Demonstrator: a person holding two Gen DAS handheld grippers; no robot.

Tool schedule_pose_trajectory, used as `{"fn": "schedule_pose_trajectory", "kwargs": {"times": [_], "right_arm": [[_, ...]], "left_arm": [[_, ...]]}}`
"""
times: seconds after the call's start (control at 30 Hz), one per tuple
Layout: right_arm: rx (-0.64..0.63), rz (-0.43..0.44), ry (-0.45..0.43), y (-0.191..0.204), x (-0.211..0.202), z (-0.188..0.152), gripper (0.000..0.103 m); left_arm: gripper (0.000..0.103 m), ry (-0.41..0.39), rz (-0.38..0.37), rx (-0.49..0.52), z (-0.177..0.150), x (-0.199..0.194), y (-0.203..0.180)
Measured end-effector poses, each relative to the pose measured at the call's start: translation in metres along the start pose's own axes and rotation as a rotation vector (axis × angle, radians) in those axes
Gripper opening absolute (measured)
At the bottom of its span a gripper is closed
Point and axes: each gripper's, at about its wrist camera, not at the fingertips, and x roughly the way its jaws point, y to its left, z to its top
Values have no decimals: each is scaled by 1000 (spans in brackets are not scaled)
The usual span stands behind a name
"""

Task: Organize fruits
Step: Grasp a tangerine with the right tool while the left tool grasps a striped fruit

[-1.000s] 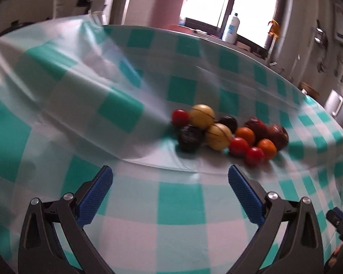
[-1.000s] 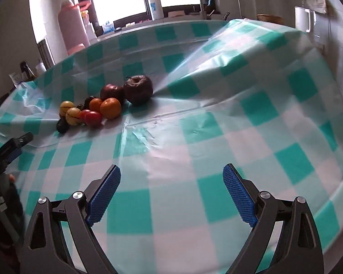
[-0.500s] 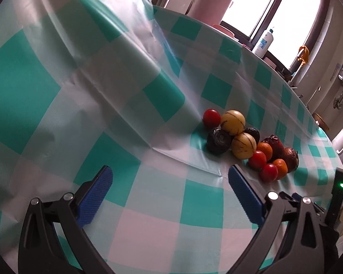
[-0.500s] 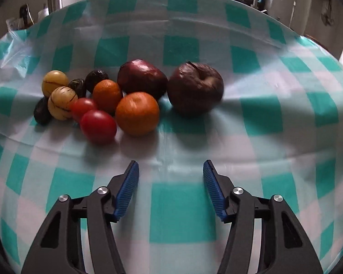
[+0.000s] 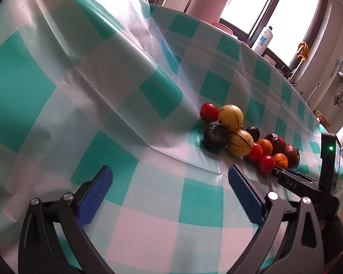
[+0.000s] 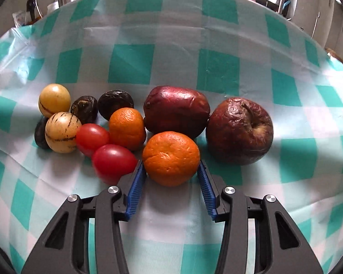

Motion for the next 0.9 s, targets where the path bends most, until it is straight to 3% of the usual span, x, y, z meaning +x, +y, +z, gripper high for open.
{"fn": "schedule_pose_trajectory", "kwargs": {"times": [0.13, 0.33, 0.53, 0.7, 0.9], "right_arm": [[11, 13, -4, -8, -4, -6, 42], [75, 144, -46, -26, -40, -49, 42], [242, 268, -95, -41, -77, -101, 42], [332, 363, -155, -56, -91, -117, 42], [346, 384, -155, -58, -93, -119, 43]], "left_arm": [[101, 1, -3, -4, 0, 0, 0], [101, 0, -11, 23, -2, 0, -4], [101, 25, -60, 205, -12, -1, -35], [101, 96, -107, 311, -22, 14, -70], [101, 171, -95, 231, -8, 52, -93]]}}
